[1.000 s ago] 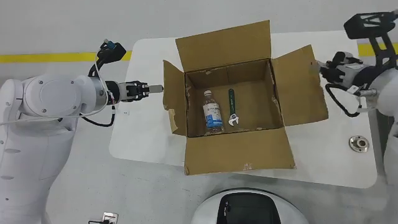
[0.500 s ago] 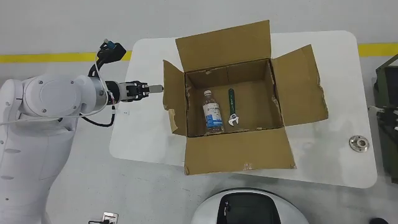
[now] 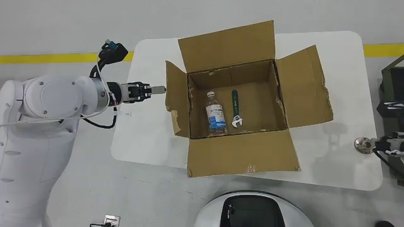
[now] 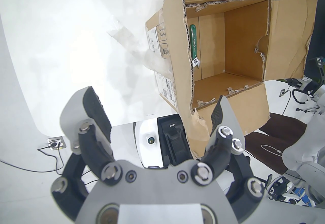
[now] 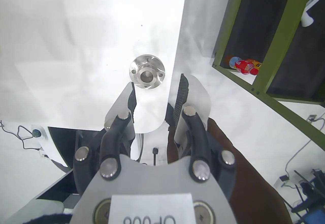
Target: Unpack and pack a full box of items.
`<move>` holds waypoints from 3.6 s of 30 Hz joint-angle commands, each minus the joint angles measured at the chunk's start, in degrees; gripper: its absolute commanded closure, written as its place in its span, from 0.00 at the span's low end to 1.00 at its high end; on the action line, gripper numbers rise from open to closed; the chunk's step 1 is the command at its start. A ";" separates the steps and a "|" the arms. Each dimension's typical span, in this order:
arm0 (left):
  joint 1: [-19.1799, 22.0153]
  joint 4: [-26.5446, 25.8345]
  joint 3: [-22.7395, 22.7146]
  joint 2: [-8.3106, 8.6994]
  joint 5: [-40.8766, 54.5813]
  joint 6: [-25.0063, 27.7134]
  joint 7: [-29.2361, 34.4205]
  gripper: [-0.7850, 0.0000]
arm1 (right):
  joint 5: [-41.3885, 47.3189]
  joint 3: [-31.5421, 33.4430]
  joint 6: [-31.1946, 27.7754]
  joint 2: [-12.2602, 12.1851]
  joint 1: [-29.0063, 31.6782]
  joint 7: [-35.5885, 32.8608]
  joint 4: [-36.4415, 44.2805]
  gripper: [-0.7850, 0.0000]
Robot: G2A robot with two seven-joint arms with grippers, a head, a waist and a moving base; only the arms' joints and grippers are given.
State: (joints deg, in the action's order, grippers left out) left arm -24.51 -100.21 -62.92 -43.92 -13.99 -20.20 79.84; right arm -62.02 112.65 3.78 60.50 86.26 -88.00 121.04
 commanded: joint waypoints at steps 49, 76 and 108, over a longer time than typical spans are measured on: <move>0.00 0.00 0.00 0.00 0.00 0.00 0.00 0.00 | 2.21 -8.94 6.13 -4.78 -3.27 0.00 -6.18 0.61; 0.00 0.00 0.00 0.00 0.00 0.00 0.00 0.00 | 1.28 -10.29 6.16 -5.45 -4.48 0.50 -9.97 0.55; 0.00 0.00 0.00 0.00 0.00 0.00 0.00 0.00 | 12.41 -7.22 15.15 -5.63 -20.62 3.56 0.29 1.00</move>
State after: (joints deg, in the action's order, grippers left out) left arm -24.51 -100.21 -62.92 -43.92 -13.99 -20.20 79.84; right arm -51.17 105.69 18.07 54.87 67.58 -84.51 120.55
